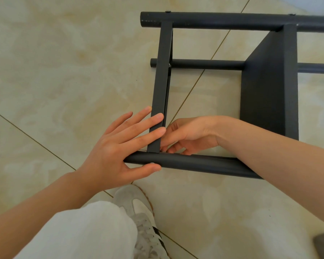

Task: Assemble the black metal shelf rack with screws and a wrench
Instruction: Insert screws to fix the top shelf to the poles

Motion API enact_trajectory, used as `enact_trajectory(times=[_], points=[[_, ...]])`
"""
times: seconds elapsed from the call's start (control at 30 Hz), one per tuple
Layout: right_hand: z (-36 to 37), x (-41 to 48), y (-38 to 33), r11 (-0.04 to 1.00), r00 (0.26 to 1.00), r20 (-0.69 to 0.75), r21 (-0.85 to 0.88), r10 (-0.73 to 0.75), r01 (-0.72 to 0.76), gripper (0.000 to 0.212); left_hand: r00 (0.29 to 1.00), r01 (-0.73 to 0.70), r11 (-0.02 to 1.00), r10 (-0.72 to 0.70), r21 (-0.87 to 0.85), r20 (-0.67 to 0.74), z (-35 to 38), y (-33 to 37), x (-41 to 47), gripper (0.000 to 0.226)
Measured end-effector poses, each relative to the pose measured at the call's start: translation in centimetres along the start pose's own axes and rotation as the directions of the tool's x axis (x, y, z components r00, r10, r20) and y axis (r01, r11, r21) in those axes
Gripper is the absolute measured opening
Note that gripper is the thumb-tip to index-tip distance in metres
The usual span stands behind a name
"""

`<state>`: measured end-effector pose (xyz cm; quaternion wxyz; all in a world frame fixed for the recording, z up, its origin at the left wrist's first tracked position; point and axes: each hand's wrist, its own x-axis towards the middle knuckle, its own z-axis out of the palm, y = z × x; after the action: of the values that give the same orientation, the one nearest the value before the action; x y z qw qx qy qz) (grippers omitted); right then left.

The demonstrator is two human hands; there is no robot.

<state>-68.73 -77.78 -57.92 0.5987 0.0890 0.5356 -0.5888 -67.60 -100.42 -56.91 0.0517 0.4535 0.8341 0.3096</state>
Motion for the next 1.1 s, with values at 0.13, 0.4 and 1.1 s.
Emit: enact_trajectory(times=[0.13, 0.4, 1.1], points=[[0.33, 0.34, -0.13, 1.0, 1.0, -0.014, 0.008, -0.004, 0.004, 0.016, 1.0, -0.009, 1.0, 0.009, -0.003, -0.01, 0.07, -0.03, -0.02, 0.06], [-0.29, 0.02, 0.1, 0.999, 0.999, 0.025, 0.026, -0.035, 0.034, 0.024, 1.0, -0.007, 1.0, 0.007, -0.008, -0.01, 0.09, -0.11, -0.05, 0.06], [0.16, 0.33, 0.06, 0.994, 0.995, 0.002, -0.04, -0.103, 0.103, 0.012, 1.0, -0.01, 1.0, 0.01, -0.01, -0.009, 0.1, -0.08, 0.0, 0.059]])
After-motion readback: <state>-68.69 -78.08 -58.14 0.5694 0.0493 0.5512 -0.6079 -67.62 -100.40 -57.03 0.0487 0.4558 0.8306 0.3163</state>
